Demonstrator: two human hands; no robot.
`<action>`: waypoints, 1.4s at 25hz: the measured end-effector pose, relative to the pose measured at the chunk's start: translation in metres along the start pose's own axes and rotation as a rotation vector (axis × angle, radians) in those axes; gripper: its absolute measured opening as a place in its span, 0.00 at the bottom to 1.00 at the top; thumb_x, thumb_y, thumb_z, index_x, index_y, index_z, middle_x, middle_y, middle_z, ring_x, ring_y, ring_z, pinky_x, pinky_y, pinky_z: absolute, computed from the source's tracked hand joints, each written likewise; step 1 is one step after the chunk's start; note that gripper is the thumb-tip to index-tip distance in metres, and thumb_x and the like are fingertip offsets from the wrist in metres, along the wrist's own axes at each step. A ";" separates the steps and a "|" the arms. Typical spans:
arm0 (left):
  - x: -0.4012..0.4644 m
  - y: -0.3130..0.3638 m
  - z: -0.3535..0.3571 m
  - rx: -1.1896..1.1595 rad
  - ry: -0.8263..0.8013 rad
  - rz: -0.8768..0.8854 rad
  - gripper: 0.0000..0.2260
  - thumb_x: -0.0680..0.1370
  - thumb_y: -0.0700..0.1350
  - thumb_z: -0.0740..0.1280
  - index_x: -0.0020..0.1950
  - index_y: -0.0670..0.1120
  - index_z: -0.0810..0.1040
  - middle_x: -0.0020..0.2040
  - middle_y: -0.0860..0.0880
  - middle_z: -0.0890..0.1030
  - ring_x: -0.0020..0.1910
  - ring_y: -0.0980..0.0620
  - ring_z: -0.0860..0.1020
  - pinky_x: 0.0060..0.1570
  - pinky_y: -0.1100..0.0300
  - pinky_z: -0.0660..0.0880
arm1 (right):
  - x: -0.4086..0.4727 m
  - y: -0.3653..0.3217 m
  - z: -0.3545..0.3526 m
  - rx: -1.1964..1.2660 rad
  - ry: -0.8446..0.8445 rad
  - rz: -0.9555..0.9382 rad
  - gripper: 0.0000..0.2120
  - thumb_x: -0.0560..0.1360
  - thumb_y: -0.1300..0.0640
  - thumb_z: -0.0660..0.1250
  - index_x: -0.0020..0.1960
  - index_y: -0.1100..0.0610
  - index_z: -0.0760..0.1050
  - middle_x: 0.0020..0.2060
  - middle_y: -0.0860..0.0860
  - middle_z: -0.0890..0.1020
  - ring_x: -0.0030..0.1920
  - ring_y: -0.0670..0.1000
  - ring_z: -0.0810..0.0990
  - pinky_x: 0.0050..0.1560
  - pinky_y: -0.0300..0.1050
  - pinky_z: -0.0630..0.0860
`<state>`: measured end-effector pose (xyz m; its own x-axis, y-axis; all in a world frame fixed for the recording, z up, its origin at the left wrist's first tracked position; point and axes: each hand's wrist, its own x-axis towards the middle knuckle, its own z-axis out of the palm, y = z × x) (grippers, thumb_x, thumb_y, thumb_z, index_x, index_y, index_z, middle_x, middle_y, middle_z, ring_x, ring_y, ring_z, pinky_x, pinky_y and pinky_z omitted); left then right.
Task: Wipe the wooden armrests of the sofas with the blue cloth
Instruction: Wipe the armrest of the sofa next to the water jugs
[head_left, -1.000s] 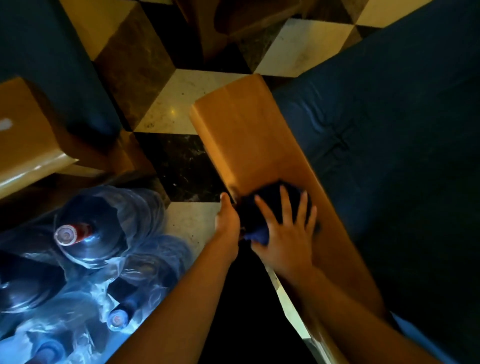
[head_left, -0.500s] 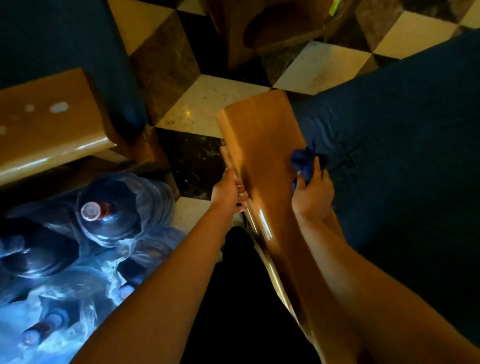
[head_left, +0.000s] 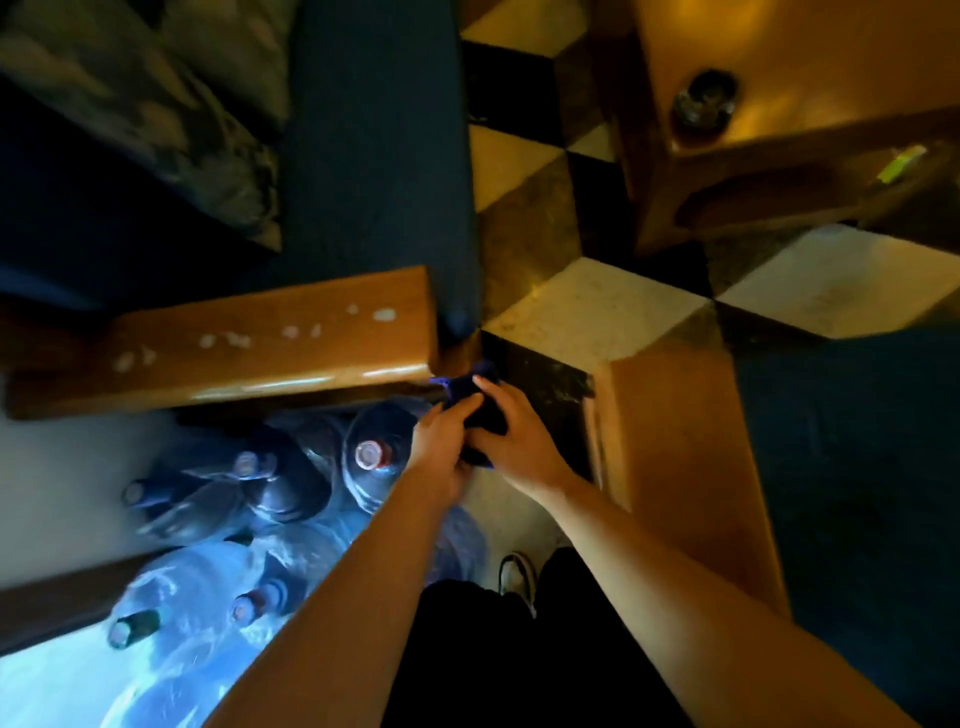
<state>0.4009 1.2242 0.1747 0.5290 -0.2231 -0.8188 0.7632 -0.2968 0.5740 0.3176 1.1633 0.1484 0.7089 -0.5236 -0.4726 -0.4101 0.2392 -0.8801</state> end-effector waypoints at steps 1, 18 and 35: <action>0.004 0.016 -0.009 -0.037 0.003 -0.001 0.17 0.78 0.39 0.69 0.67 0.38 0.79 0.64 0.33 0.81 0.62 0.35 0.81 0.62 0.37 0.77 | 0.012 -0.017 0.003 0.128 -0.020 0.025 0.30 0.76 0.68 0.70 0.77 0.58 0.68 0.72 0.57 0.72 0.71 0.53 0.73 0.72 0.44 0.71; 0.116 0.052 -0.109 -0.014 0.365 0.071 0.17 0.74 0.41 0.77 0.61 0.40 0.80 0.50 0.41 0.86 0.50 0.40 0.85 0.50 0.44 0.83 | 0.182 -0.049 0.083 -0.586 -0.180 -0.286 0.21 0.80 0.57 0.68 0.72 0.50 0.71 0.68 0.49 0.78 0.68 0.50 0.76 0.67 0.46 0.73; 0.183 0.057 -0.114 -0.868 0.767 -0.284 0.23 0.85 0.58 0.54 0.61 0.41 0.76 0.57 0.35 0.82 0.47 0.40 0.83 0.48 0.44 0.80 | 0.324 -0.033 0.193 -1.465 -0.861 -1.132 0.39 0.73 0.24 0.54 0.81 0.35 0.55 0.84 0.51 0.50 0.81 0.71 0.46 0.73 0.81 0.46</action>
<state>0.5833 1.2729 0.0562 0.1591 0.4494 -0.8790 0.7284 0.5476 0.4118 0.6719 1.1434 0.0153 0.7787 0.6127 -0.1348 0.5699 -0.7807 -0.2562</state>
